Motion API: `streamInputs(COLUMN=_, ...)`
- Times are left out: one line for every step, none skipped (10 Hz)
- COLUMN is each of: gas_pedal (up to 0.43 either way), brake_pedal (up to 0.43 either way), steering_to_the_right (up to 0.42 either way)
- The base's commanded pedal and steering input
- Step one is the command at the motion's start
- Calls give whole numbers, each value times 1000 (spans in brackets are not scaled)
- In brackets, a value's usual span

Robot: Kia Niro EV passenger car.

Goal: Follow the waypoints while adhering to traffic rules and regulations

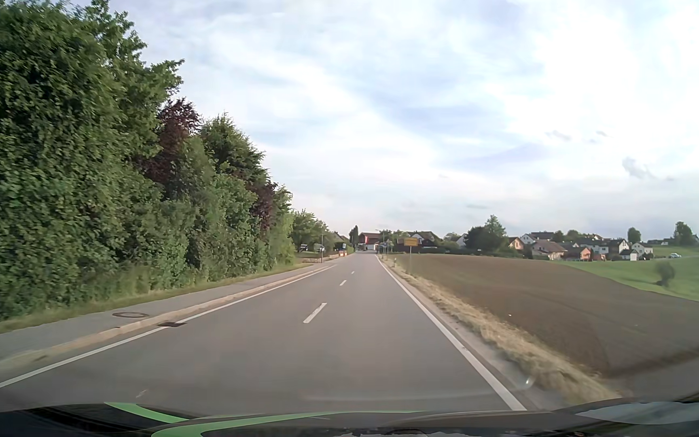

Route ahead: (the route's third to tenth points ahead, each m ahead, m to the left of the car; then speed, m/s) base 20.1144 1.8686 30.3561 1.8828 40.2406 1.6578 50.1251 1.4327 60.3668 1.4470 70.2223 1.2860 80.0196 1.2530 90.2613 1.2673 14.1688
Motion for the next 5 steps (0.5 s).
streamInputs(gas_pedal=0, brake_pedal=0, steering_to_the_right=3)
streamInputs(gas_pedal=0, brake_pedal=0, steering_to_the_right=3)
streamInputs(gas_pedal=0, brake_pedal=0, steering_to_the_right=3)
streamInputs(gas_pedal=0, brake_pedal=0, steering_to_the_right=3)
streamInputs(gas_pedal=0, brake_pedal=0, steering_to_the_right=3)
